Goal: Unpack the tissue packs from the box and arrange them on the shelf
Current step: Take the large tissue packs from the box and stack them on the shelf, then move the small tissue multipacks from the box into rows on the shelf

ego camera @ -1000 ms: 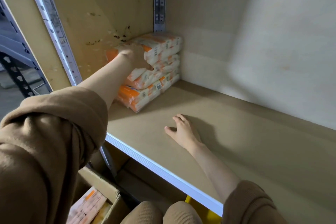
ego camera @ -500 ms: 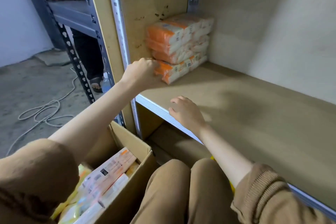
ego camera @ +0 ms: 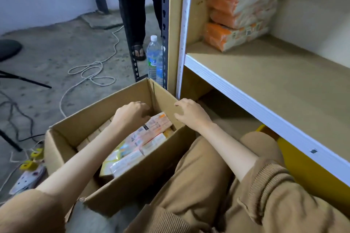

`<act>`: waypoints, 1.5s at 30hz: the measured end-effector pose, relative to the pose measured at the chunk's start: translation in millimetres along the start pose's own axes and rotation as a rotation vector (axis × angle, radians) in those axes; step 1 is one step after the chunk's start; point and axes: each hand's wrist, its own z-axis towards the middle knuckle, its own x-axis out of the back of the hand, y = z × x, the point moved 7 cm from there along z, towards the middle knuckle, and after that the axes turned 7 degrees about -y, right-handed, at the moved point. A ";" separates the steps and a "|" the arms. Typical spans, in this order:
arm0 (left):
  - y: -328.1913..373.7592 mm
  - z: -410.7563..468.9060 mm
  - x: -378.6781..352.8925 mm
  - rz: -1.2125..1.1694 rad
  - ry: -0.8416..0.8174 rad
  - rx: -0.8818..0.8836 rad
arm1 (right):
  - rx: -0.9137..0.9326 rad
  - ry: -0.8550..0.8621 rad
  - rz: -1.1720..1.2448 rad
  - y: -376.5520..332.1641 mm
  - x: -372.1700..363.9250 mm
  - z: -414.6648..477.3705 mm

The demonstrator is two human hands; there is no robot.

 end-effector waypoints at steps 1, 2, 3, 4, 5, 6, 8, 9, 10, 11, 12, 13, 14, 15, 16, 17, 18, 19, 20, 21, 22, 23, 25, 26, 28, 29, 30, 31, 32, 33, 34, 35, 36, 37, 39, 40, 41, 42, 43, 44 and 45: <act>-9.5 -4.8 -6.7 0.002 -0.009 0.013 | 0.006 -0.015 -0.008 -3.8 -5.2 1.3; -18.0 -9.2 -12.3 -0.004 -0.012 0.028 | 0.012 -0.027 -0.015 -7.3 -10.0 2.7; -25.5 -13.5 -17.7 -0.017 -0.020 0.046 | 0.017 -0.036 -0.020 -10.5 -14.6 4.1; -31.3 -17.6 -22.3 -0.031 -0.026 0.062 | 0.020 -0.045 -0.024 -13.3 -18.8 5.7; -36.5 -21.5 -26.4 -0.032 -0.032 0.081 | 0.023 -0.053 -0.025 -16.0 -22.8 7.2; -41.1 -25.4 -29.8 -0.031 -0.030 0.099 | 0.026 -0.061 -0.028 -18.6 -26.4 9.0; -49.9 -33.1 -35.5 -0.038 -0.026 0.131 | 0.035 -0.072 -0.043 -23.4 -31.6 12.6; -54.0 -36.6 -37.9 -0.042 -0.028 0.145 | 0.043 -0.075 -0.050 -26.0 -32.8 14.4; -58.1 -40.1 -40.0 -0.047 -0.027 0.162 | 0.053 -0.078 -0.054 -28.4 -33.7 16.2; -63.0 -43.2 -42.4 -0.052 -0.030 0.183 | 0.064 -0.081 -0.057 -30.9 -34.7 18.3; -67.7 -46.1 -44.4 -0.060 -0.027 0.201 | 0.074 -0.086 -0.060 -33.1 -36.0 20.5; -72.7 -49.0 -47.0 -0.071 -0.032 0.223 | 0.081 -0.093 -0.064 -34.9 -38.0 22.8; -78.3 -51.6 -50.1 -0.081 -0.037 0.245 | 0.088 -0.101 -0.067 -36.5 -40.4 25.4; -84.0 -54.3 -54.3 -0.091 -0.048 0.267 | 0.095 -0.109 -0.070 -38.2 -43.0 28.2; -89.6 -57.0 -58.8 -0.101 -0.060 0.287 | 0.100 -0.120 -0.072 -39.6 -45.6 31.2; -95.1 -59.8 -63.1 -0.108 -0.072 0.309 | 0.107 -0.132 -0.077 -41.2 -48.0 34.2; -101.3 -62.2 -67.3 -0.114 -0.076 0.331 | 0.114 -0.148 -0.087 -42.8 -50.7 37.6; -106.7 -64.3 -71.1 -0.123 -0.079 0.350 | 0.121 -0.164 -0.100 -44.1 -53.6 41.4; -112.2 -65.6 -74.6 -0.133 -0.078 0.364 | 0.127 -0.184 -0.113 -45.1 -56.9 45.3; -117.7 -66.4 -78.4 -0.146 -0.080 0.380 | 0.132 -0.204 -0.126 -45.8 -61.1 50.0; -123.0 -66.2 -81.7 -0.161 -0.086 0.396 | 0.136 -0.222 -0.140 -46.1 -65.5 55.1; -128.4 -65.2 -84.9 -0.176 -0.096 0.413 | 0.141 -0.240 -0.155 -46.1 -70.5 60.7; -139.6 -60.9 -90.5 -0.208 -0.113 0.448 | 0.150 -0.284 -0.193 -45.7 -81.9 72.9; -145.5 -57.8 -93.3 -0.224 -0.119 0.467 | 0.154 -0.310 -0.215 -45.1 -88.0 79.5; -157.0 -49.3 -99.1 -0.251 -0.127 0.498 | 0.167 -0.350 -0.258 -43.5 -99.1 93.9; -162.5 -43.5 -102.3 -0.258 -0.134 0.508 | 0.171 -0.364 -0.273 -42.2 -104.6 101.7; -168.3 -36.8 -105.7 -0.261 -0.143 0.519 | 0.172 -0.378 -0.280 -40.7 -109.7 109.2; -174.2 -29.2 -109.4 -0.268 -0.153 0.532 | 0.171 -0.395 -0.284 -38.8 -114.6 116.8; -180.0 -20.7 -113.4 -0.280 -0.164 0.546 | 0.171 -0.416 -0.288 -37.3 -118.9 123.7; -185.5 -11.7 -117.8 -0.295 -0.176 0.557 | 0.172 -0.439 -0.293 -35.7 -122.8 129.9; -190.7 -1.8 -122.8 -0.312 -0.191 0.562 | 0.175 -0.465 -0.301 -34.4 -126.2 135.5; -194.4 8.3 -127.9 -0.331 -0.207 0.558 | 0.181 -0.490 -0.310 -33.4 -129.4 140.9; -197.4 18.4 -133.0 -0.352 -0.222 0.548 | 0.187 -0.511 -0.318 -32.4 -132.5 145.9; -199.6 28.5 -138.0 -0.371 -0.231 0.535 | 0.191 -0.527 -0.322 -30.7 -135.1 150.8; -201.0 46.5 -147.2 -0.399 -0.245 0.508 | 0.192 -0.551 -0.314 -25.4 -141.5 160.7; -201.1 53.8 -151.9 -0.408 -0.247 0.502 | 0.191 -0.564 -0.301 -22.3 -145.4 165.2; -201.0 59.8 -156.0 -0.418 -0.239 0.504 | 0.189 -0.581 -0.287 -19.1 -149.6 169.6; -200.9 64.3 -159.3 -0.428 -0.223 0.513 | 0.188 -0.594 -0.272 -16.6 -153.1 173.6; -201.1 67.3 -162.4 -0.432 -0.203 0.518 | 0.187 -0.603 -0.255 -14.6 -156.3 177.8; -201.0 69.7 -165.0 -0.425 -0.188 0.517 | 0.183 -0.607 -0.238 -12.4 -159.4 182.1; -201.0 71.1 -167.2 -0.409 -0.181 0.512 | 0.172 -0.616 -0.217 -10.2 -162.9 185.7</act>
